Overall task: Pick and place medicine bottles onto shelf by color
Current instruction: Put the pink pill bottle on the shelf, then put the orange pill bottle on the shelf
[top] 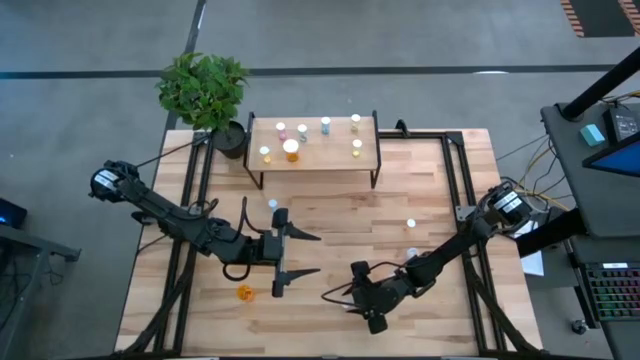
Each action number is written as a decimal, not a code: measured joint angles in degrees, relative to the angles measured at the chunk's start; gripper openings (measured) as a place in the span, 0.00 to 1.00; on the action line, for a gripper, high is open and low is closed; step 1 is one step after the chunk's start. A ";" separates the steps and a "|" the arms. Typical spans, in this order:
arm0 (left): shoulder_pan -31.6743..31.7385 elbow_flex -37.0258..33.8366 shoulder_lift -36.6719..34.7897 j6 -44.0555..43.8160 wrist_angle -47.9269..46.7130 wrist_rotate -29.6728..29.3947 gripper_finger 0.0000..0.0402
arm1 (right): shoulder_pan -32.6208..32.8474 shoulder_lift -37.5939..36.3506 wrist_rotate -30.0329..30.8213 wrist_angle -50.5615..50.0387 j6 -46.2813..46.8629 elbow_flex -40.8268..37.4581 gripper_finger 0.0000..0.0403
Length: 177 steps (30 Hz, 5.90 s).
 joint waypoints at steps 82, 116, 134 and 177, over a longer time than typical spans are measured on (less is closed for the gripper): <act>0.22 -21.34 -30.21 16.67 0.85 -3.12 0.73 | -55.62 -2.27 -0.23 -34.69 -6.00 34.07 0.29; 0.20 -21.24 -27.52 16.46 1.68 -3.14 0.73 | -52.66 -10.85 -0.21 -37.43 -6.00 34.38 0.51; 0.26 -21.29 -20.65 5.02 6.87 -2.97 0.73 | -26.47 -20.81 -2.85 -49.41 -7.46 27.15 0.50; -17.41 9.66 8.98 -83.00 -78.47 32.74 0.73 | -20.29 -19.50 -2.75 -28.71 -7.52 4.94 0.50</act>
